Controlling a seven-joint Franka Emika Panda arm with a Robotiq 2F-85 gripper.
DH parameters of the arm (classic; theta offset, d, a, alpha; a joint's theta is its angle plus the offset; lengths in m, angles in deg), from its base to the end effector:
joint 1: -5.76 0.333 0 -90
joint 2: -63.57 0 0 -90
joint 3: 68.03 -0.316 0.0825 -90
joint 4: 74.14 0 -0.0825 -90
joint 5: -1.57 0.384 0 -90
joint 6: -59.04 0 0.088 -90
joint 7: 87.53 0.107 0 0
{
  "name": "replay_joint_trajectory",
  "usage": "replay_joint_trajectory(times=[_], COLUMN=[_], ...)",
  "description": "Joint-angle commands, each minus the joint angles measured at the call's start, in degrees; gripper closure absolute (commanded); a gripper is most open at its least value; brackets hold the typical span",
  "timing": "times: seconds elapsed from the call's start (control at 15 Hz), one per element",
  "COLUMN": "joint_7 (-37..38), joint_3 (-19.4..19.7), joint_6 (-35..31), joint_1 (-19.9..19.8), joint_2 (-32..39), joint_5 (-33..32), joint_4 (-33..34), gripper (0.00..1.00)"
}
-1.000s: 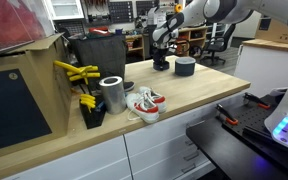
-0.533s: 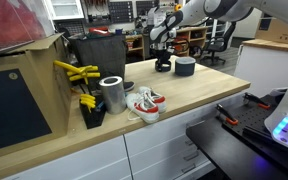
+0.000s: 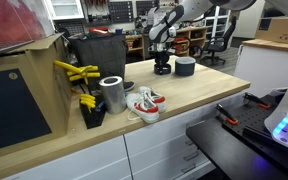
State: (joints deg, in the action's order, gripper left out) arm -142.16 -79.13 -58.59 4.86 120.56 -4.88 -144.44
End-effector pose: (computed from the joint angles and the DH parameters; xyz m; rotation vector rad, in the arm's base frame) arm 0.7309 0.0893 0.1567 -2.5542 -1.5964 0.1697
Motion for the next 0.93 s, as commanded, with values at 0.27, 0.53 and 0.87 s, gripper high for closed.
replay_joint_trajectory(times=[0.27,0.53,0.87], joint_7=[-5.43,-4.28,-6.05], joint_3=[-0.23,0.57,-0.3], joint_6=[-4.2,-15.3,-20.79], joint_1=[0.1,0.67,0.14], joint_2=[-13.15,-18.63,-26.12], joint_5=[-0.69,-2.78,-5.35], joint_4=[-22.52,-33.42,-46.68], gripper=[0.98,0.98,0.98])
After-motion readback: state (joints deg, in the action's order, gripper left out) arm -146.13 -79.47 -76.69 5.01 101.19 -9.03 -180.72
